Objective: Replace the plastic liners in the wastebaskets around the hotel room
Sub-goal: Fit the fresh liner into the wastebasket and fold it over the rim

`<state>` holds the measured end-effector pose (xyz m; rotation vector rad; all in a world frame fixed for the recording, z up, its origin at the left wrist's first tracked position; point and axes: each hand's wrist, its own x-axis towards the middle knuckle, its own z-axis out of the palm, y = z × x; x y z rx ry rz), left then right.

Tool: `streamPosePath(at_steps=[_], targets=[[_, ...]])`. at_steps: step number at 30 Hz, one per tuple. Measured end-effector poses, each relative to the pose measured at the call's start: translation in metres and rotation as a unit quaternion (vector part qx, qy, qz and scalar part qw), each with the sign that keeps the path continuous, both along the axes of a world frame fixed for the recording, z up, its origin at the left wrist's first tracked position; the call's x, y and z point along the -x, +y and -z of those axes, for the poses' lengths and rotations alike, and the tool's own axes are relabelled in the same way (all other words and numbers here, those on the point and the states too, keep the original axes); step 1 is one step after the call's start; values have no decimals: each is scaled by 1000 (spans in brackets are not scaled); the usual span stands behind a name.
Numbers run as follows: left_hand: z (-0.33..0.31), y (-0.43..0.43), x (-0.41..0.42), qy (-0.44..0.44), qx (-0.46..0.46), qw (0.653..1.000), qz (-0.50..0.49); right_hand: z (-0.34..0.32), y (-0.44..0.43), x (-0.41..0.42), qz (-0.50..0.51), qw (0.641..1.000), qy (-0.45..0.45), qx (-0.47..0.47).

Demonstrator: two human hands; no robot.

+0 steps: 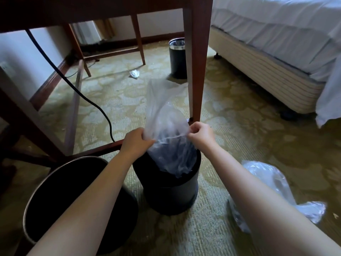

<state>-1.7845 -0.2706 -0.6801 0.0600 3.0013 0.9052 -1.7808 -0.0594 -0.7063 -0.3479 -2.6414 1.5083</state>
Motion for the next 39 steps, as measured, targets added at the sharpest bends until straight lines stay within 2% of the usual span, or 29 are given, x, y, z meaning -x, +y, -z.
streamPosePath(at_steps=[1, 4, 7, 9, 12, 14, 16, 20, 21, 24, 26, 30, 32, 34, 37, 39], targets=[[3, -3, 0, -1, -5, 1000, 1, -2, 5, 1, -5, 999, -24, 25], [8, 1, -3, -29, -56, 998, 26, -10, 6, 0, -101, 984, -88, 122], [9, 9, -6, -69, -79, 990, 93, -13, 0, 3, -132, 967, -102, 193], [13, 10, -6, -88, -55, 986, 128, -13, -4, 5, -107, 976, -80, 173], [17, 2, -5, -68, 47, 992, 95, -10, 1, 7, -26, 985, -47, 162], [21, -5, -4, -68, 78, 991, 80, -8, 9, 6, -13, 985, -37, 170], [22, -8, -3, -75, 41, 990, 111, -12, 13, 3, -51, 982, -40, 179], [-1, 9, -6, -91, -207, 967, 114, -20, 6, 3, -138, 970, -67, 190], [-6, 14, -7, -79, -242, 961, 105, -20, 4, 4, -145, 968, -71, 193], [-13, 26, -7, -26, -203, 976, 73, -24, -1, 2, -173, 966, -66, 182], [-10, 25, -4, -8, -165, 984, 64, -27, 1, -2, -169, 973, -29, 154], [-1, 3, 0, -6, -89, 996, 8, -16, 17, -1, -53, 996, -17, 67], [1, -7, 0, -3, -111, 994, -3, -12, 25, -3, -49, 996, -46, 53], [0, -9, -2, 1, -153, 988, 0, -17, 24, -6, -93, 991, -54, 76], [0, -1, -1, -12, -178, 984, 15, -26, 9, -2, -99, 988, -18, 119], [1, 6, -1, -14, -169, 985, 20, -29, 0, 0, -76, 995, 9, 62]])
